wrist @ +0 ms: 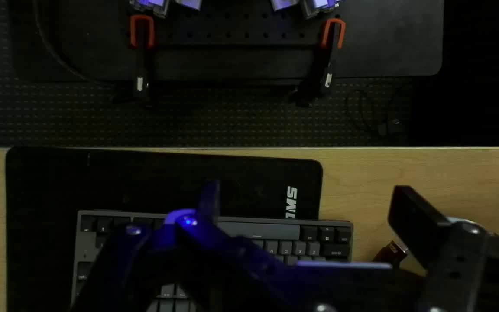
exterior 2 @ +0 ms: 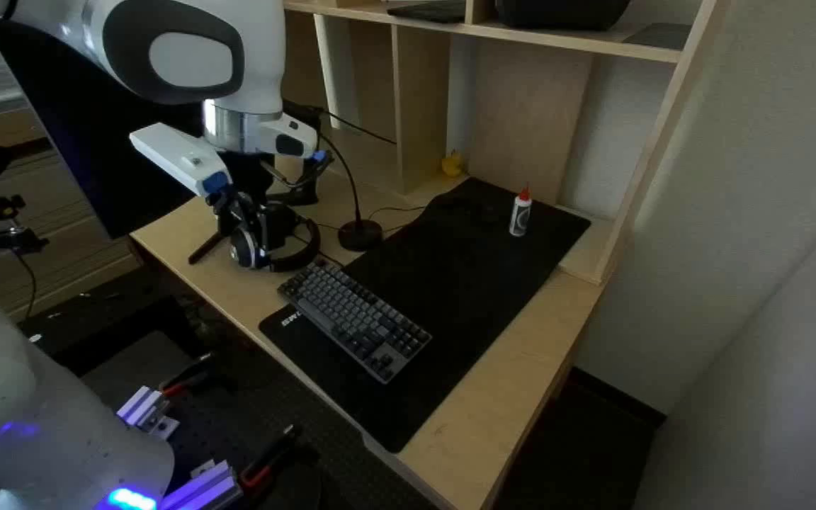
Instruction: Press the escape button the keyboard
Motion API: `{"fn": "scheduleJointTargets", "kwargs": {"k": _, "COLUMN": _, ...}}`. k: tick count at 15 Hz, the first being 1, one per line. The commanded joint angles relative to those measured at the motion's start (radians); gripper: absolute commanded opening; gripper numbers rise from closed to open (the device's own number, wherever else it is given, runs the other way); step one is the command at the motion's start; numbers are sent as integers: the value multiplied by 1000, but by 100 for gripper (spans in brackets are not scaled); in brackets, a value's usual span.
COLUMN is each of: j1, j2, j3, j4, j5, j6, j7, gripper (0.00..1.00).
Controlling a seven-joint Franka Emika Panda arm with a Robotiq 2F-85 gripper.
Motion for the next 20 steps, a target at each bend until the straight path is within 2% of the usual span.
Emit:
{"fn": "scheduleJointTargets", "kwargs": {"k": 1, "j1": -15, "j2": 1, "j3": 13, "j4": 2, "j5": 6, "j6": -3, "j7": -7, "gripper": 100}}
{"fn": "scheduleJointTargets", "kwargs": {"k": 5, "j1": -7, "j2": 6, "j3": 12, "j4": 9, "j5": -29, "j6": -28, "j7": -66, "gripper": 100}}
{"fn": "scheduleJointTargets", "kwargs": {"k": 6, "j1": 50, "j2": -76, "j3": 88, "j4": 76, "j5": 33, "j6": -162, "j7": 21, "gripper": 100}}
{"fn": "scheduleJointTargets", "kwargs": {"k": 7, "j1": 58, "j2": -63, "j3": 97, "j4": 92, "j5": 71, "j6": -143, "j7": 43, "gripper": 100}}
{"fn": "scheduleJointTargets", "kwargs": {"k": 9, "j1": 98, "j2": -61, "j3": 137, "j4": 179, "j5": 160, "j6": -178, "j7": 90, "gripper": 100}}
{"fn": "scheduleJointTargets", "kwargs": {"k": 11, "j1": 124, "j2": -64, "j3": 203, "j4": 276, "j5": 227, "j6": -206, "j7": 191, "gripper": 100}}
{"fn": "scheduleJointTargets", "kwargs": {"k": 12, "j1": 101, "j2": -81, "j3": 172, "j4": 190, "j5": 188, "j6": -155, "j7": 127, "gripper": 100}}
{"fn": "scheduleJointTargets", "kwargs": {"k": 15, "j1": 122, "j2": -87, "j3": 219, "j4": 267, "j5": 217, "j6": -187, "j7": 194, "gripper": 100}}
{"fn": "scheduleJointTargets", "kwargs": {"k": 20, "j1": 120, "j2": -77, "j3": 213, "j4": 267, "j5": 218, "j6": -187, "j7": 193, "gripper": 100}}
